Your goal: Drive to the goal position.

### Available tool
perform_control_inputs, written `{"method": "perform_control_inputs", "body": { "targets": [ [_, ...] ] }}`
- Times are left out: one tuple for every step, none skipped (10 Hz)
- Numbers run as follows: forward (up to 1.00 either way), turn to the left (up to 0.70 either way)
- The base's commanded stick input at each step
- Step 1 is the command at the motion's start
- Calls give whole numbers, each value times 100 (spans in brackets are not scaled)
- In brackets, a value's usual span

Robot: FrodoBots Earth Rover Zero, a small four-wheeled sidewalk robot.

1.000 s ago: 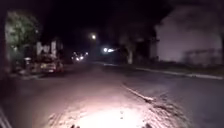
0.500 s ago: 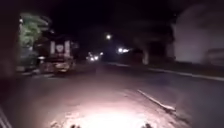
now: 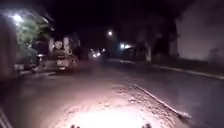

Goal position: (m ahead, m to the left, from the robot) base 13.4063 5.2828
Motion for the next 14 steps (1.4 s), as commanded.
{"method": "perform_control_inputs", "body": {
  "targets": [
    [50, 0],
    [50, 0],
    [50, 0],
    [50, 0],
    [50, 0],
    [50, 0],
    [50, 0],
    [30, 0],
    [9, 0],
    [0, 0],
    [0, 0],
    [0, 0],
    [0, 0],
    [0, 0]
  ]
}}
